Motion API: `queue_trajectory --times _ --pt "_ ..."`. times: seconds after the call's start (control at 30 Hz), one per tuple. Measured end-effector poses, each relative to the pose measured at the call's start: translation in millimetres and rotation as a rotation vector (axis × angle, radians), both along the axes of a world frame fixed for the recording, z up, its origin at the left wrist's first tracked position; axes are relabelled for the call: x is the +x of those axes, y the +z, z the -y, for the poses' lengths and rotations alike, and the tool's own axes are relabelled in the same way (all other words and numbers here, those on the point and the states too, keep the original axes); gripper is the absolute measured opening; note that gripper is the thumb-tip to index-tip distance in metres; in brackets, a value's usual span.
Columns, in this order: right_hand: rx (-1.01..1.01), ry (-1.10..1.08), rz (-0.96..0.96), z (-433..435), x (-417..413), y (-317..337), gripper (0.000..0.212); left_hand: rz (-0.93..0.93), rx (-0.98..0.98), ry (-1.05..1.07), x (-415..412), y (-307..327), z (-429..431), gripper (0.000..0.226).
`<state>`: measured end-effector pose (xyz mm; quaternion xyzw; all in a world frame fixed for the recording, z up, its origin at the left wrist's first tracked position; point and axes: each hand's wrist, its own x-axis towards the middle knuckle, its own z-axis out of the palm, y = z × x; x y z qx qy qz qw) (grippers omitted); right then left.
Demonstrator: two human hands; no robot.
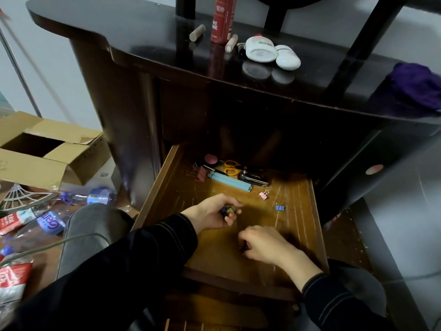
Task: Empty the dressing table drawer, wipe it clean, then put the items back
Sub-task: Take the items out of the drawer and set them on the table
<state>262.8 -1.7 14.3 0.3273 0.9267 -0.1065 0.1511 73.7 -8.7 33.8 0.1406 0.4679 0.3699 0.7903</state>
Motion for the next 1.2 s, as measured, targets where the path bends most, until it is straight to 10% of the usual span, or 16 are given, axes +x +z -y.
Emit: queue_trajectory --times 0.53,0.83,1.03,1.2 --pt "-0.05 -0.484 -0.479 -4.8 4.7 51.5 0.016 -0.152 0.186 0.221 -8.4 33.9 11.8 0.024" --pt "-0.078 -0.429 -1.225 -2.0 -42.3 225.9 0.015 -0.358 0.715 0.284 -49.4 191.5 36.1 0.016" --pt "-0.104 -0.446 -1.243 -50.0 -118.0 302.3 0.014 -1.135 1.055 0.441 -107.8 274.9 23.5 0.011" --pt "-0.102 -0.482 -1.11 -86.9 -178.6 305.6 0.016 -1.793 0.885 0.318 -169.4 285.9 -26.0 0.004"
